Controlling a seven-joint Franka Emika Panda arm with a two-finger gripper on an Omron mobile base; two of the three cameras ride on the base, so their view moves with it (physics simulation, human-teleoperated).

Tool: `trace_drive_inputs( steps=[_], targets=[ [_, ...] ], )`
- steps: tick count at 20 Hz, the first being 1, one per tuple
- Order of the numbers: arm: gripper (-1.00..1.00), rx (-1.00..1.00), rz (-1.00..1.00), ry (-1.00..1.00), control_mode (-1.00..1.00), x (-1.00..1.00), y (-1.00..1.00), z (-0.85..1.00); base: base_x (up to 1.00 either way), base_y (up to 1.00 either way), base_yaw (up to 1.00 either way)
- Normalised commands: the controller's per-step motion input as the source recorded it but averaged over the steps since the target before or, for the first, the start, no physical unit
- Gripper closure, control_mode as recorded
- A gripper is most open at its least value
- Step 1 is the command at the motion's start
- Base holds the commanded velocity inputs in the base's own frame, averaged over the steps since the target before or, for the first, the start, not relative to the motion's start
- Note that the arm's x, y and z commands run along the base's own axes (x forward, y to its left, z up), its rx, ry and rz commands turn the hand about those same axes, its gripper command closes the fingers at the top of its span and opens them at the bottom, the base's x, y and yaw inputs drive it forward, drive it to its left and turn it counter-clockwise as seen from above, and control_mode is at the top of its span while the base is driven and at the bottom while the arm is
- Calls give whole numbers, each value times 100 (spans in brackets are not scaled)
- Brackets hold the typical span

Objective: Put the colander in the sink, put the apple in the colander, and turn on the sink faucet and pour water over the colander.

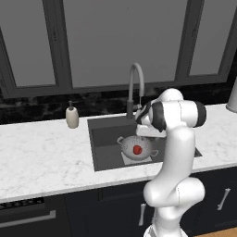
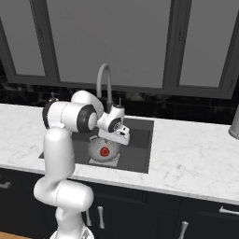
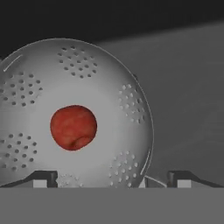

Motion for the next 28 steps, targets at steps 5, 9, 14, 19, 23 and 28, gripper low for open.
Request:
trace_drive_inputs(
  steps=[5, 9, 14, 19, 23, 28],
  targets=[
    [-100, 10, 3, -37, -100, -2, -6, 38, 0, 0, 0],
    [-100, 11, 4, -42, -100, -1, -29, 35, 0, 0, 0],
    [-100, 2, 4, -37, -100, -6, -29, 19, 0, 0, 0],
    [-100, 0, 5, -40, -100, -2, -2, 46, 0, 0, 0],
    [-100, 0, 0, -31, -100, 0, 0, 72, 0, 0, 0],
    [-100, 0, 0, -26, -100, -2, 0, 59, 0, 0, 0]
  ],
)
